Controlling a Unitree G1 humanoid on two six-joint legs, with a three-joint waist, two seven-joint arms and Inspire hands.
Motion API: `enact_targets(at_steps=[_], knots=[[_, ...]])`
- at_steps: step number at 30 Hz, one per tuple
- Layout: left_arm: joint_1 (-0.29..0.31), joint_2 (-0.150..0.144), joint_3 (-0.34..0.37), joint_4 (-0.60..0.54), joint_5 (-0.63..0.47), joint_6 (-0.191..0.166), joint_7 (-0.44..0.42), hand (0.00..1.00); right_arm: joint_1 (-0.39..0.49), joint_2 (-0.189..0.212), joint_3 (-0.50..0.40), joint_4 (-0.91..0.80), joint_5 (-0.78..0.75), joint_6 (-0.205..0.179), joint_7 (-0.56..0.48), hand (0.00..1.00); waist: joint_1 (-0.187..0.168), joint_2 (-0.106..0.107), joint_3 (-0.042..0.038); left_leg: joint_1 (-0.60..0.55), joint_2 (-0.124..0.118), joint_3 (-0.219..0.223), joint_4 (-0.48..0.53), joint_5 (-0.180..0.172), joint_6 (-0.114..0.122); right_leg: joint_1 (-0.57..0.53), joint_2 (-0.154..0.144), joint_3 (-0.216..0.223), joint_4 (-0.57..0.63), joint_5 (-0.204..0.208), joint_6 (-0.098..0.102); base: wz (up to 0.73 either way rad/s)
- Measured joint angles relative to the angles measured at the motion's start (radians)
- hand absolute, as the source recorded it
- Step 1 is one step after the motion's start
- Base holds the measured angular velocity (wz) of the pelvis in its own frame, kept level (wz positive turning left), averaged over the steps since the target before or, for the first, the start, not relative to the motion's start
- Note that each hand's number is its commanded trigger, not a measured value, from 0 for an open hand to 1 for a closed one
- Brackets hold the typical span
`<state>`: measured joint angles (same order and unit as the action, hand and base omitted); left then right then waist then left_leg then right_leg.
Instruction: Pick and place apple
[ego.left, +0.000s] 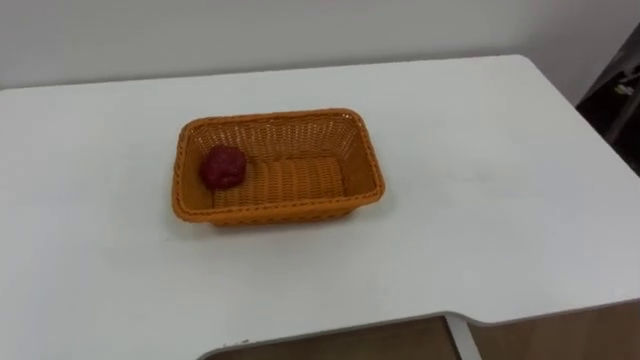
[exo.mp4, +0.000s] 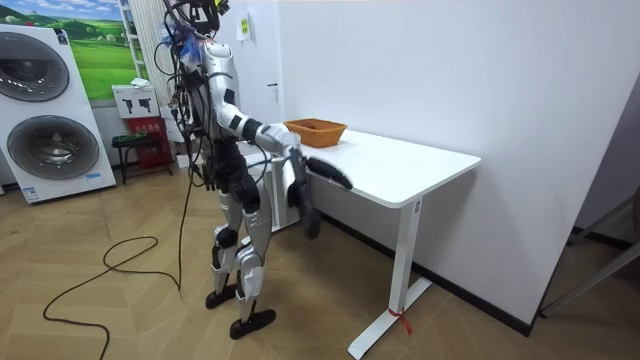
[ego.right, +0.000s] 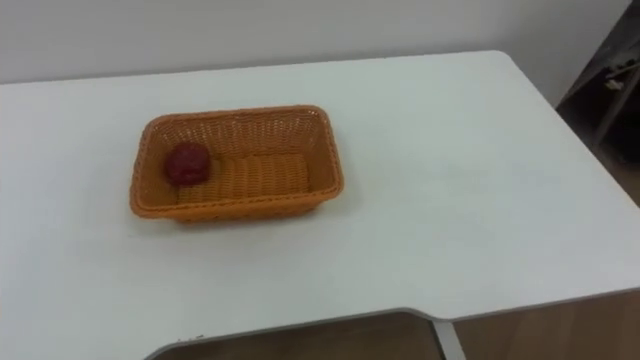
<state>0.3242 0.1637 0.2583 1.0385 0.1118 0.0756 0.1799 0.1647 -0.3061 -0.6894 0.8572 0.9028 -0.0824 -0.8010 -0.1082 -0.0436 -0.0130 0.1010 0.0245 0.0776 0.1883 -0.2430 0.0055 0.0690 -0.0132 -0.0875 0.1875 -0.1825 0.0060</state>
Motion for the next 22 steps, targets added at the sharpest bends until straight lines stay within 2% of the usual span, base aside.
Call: enact_targets(at_steps=[3, 4, 7, 9, 11, 13, 15, 17, 22], knots=[[0.000, -0.006, 0.011, -0.001, 0.021, 0.010, -0.028, 0.00, 0.029, 0.055, 0.030, 0.214, 0.000, 0.031, 0.104, 0.00, 0.006, -0.001, 0.0011, 0.006, 0.001, 0.003, 0.002, 0.000, 0.000, 0.004, 0.001, 0.006, 0.000, -0.002, -0.001, -0.03], [0.000, -0.008, 0.016, 0.001, 0.029, 0.010, -0.034, 0.00, 0.034, 0.062, 0.044, 0.253, -0.003, 0.039, 0.125, 0.00, 0.007, -0.001, 0.0013, 0.008, 0.000, 0.003, 0.001, 0.000, 0.000, 0.007, 0.001, 0.006, 0.000, -0.002, 0.000, 0.00], [0.000, -0.018, 0.016, 0.005, 0.036, 0.011, -0.049, 0.00, 0.066, 0.092, 0.126, 0.377, -0.032, 0.087, 0.229, 0.00, 0.024, 0.005, 0.0074, 0.023, -0.002, 0.002, -0.001, -0.001, 0.001, 0.011, 0.000, 0.008, -0.003, -0.008, 0.003, 0.00], [-0.008, -0.018, 0.015, 0.008, 0.036, 0.012, -0.068, 0.00, 0.080, 0.109, 0.217, 0.434, -0.137, 0.109, 0.320, 0.00, 0.034, 0.004, 0.0074, 0.024, -0.002, -0.002, -0.008, -0.004, 0.003, 0.008, -0.001, 0.009, 0.000, -0.011, 0.005, 0.00], [-0.006, -0.017, 0.014, 0.027, 0.037, 0.014, -0.074, 0.00, 0.081, 0.110, 0.294, 0.439, -0.254, 0.135, 0.382, 0.00, 0.041, 0.004, 0.0079, 0.030, -0.002, 0.002, -0.011, -0.004, 0.003, 0.009, -0.001, 0.012, 0.004, -0.008, 0.004, -0.08], [-0.022, -0.015, 0.008, 0.048, 0.038, 0.022, -0.075, 0.00, 0.078, 0.110, 0.386, 0.439, -0.391, 0.142, 0.442, 0.00, 0.056, 0.009, 0.0084, 0.032, -0.001, 0.003, -0.008, -0.005, 0.004, 0.012, 0.000, 0.011, 0.000, -0.005, 0.004, -0.04], [-0.036, -0.014, -0.018, 0.051, 0.038, 0.029, -0.075, 0.00, 0.053, 0.112, 0.484, 0.439, -0.559, 0.161, 0.495, 0.00, 0.076, 0.014, 0.0088, 0.033, -0.001, 0.002, -0.003, -0.005, 0.004, 0.016, 0.000, 0.005, -0.001, -0.004, 0.003, 0.02], [-0.043, -0.012, -0.057, 0.054, 0.037, 0.029, -0.074, 0.00, 0.029, 0.112, 0.544, 0.439, -0.674, 0.173, 0.514, 0.00, 0.090, 0.023, 0.0105, 0.034, -0.001, 0.002, -0.004, -0.005, 0.004, 0.018, 0.000, 0.003, 0.000, -0.004, 0.003, 0.04], [-0.058, -0.015, -0.107, 0.083, 0.038, 0.035, -0.060, 0.00, -0.048, 0.113, 0.603, 0.423, -0.815, 0.167, 0.560, 0.00, 0.111, 0.046, 0.0213, 0.040, -0.001, 0.000, -0.013, -0.005, 0.004, 0.020, 0.001, 0.001, -0.003, -0.005, 0.003, 0.01]])
